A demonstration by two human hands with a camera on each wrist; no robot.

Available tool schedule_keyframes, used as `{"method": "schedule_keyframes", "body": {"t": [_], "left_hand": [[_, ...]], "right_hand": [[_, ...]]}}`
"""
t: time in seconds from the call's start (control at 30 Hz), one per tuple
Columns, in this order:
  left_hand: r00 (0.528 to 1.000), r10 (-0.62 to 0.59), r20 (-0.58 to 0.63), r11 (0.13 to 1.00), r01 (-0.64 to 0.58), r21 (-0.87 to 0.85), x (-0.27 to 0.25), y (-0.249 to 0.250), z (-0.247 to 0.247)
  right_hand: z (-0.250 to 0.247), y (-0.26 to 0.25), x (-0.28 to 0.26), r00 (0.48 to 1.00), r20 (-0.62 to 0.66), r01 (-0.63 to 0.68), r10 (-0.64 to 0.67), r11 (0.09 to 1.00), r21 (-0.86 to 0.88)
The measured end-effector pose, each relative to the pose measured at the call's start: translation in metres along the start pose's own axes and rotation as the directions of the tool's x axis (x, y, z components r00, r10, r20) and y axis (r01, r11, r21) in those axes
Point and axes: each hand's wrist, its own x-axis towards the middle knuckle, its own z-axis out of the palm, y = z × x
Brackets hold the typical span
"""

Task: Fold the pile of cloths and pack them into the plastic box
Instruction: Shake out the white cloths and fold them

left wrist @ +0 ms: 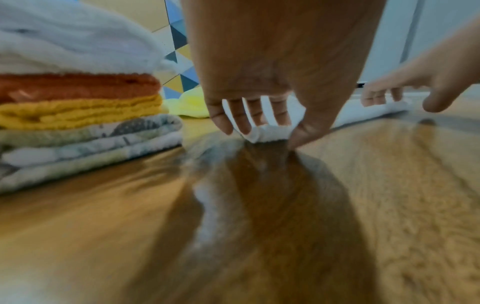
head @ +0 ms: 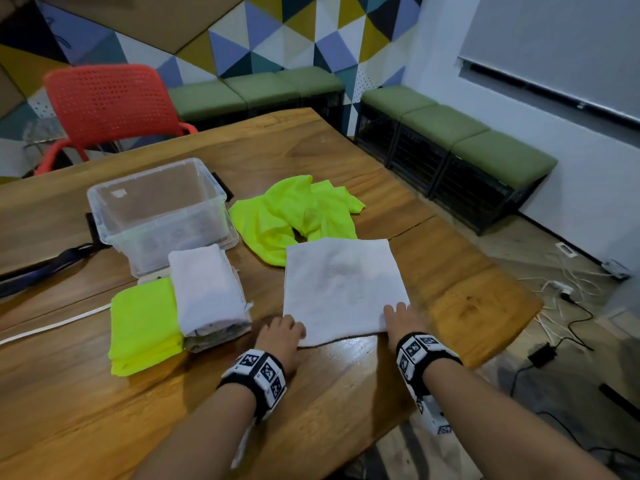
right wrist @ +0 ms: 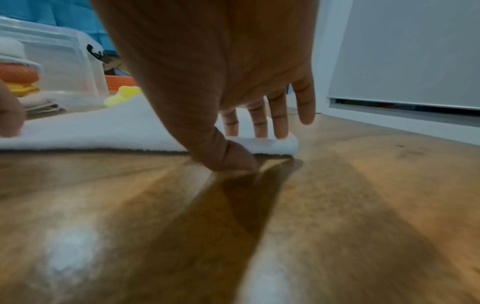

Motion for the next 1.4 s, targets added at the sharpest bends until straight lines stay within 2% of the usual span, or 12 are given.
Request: {"method": "schedule_keyframes", "body": {"t": [0.2,0.37,0.5,0.63,0.77,0.87,0.97,1.07,1.2,1.23,1.33,1.4], "left_hand": [[0.997,-0.068,-0.033,0.994,0.071,0.085,0.002,-0.006,0.003],[0.978,-0.177,-0.110,0.981,0.166,-0.099,0.002,-0.013,-0.008],[0.970,-0.155,-0.187,0.977,0.123,-0.172,0.008,-0.013,-0.020],[0.943,-0.157,-0.294,0.869,-0.010,-0.495,0.018,-0.007,-0.029],[0.885,-0.298,-0.357,0.753,-0.011,-0.657,0.035,0.003,-0.039],[0.867,-0.387,-0.314,0.695,0.050,-0.717,0.051,0.005,-0.042],[0.885,-0.447,-0.128,0.634,0.213,-0.744,0.058,0.000,-0.037],[0.857,-0.514,0.034,0.590,0.382,-0.712,0.060,-0.013,-0.025],[0.812,-0.576,0.099,0.466,0.425,-0.776,0.065,-0.019,-0.024],[0.804,-0.588,0.095,0.433,0.411,-0.802,0.066,-0.019,-0.024],[0.805,-0.589,0.072,0.428,0.386,-0.817,0.064,-0.014,-0.021],[0.826,-0.560,0.060,0.458,0.369,-0.809,0.063,-0.012,-0.016]], "right_hand": [[0.012,0.015,-0.008,0.998,-0.055,0.044,-0.045,0.999,-0.012],[0.013,0.026,-0.015,0.999,-0.047,0.026,-0.026,1.000,0.007],[0.008,0.029,-0.015,0.996,-0.033,0.075,-0.077,0.995,-0.060],[-0.013,0.038,-0.006,0.991,-0.119,0.083,-0.055,0.966,0.246],[-0.041,0.047,0.009,0.968,-0.161,-0.001,0.194,0.642,0.766],[-0.048,0.053,0.024,0.957,-0.160,0.045,0.242,0.421,0.906],[-0.040,0.059,0.037,0.978,-0.084,0.000,0.191,0.399,0.917],[-0.031,0.063,0.043,0.987,0.015,-0.072,0.161,0.356,0.932],[-0.034,0.056,0.045,0.969,0.246,-0.242,-0.034,0.105,0.965],[-0.034,0.054,0.046,0.942,0.314,-0.300,-0.119,0.122,0.946],[-0.028,0.052,0.055,0.898,0.404,-0.284,-0.174,0.472,0.835],[-0.023,0.050,0.063,0.944,0.320,-0.250,-0.073,0.474,0.844]]}}
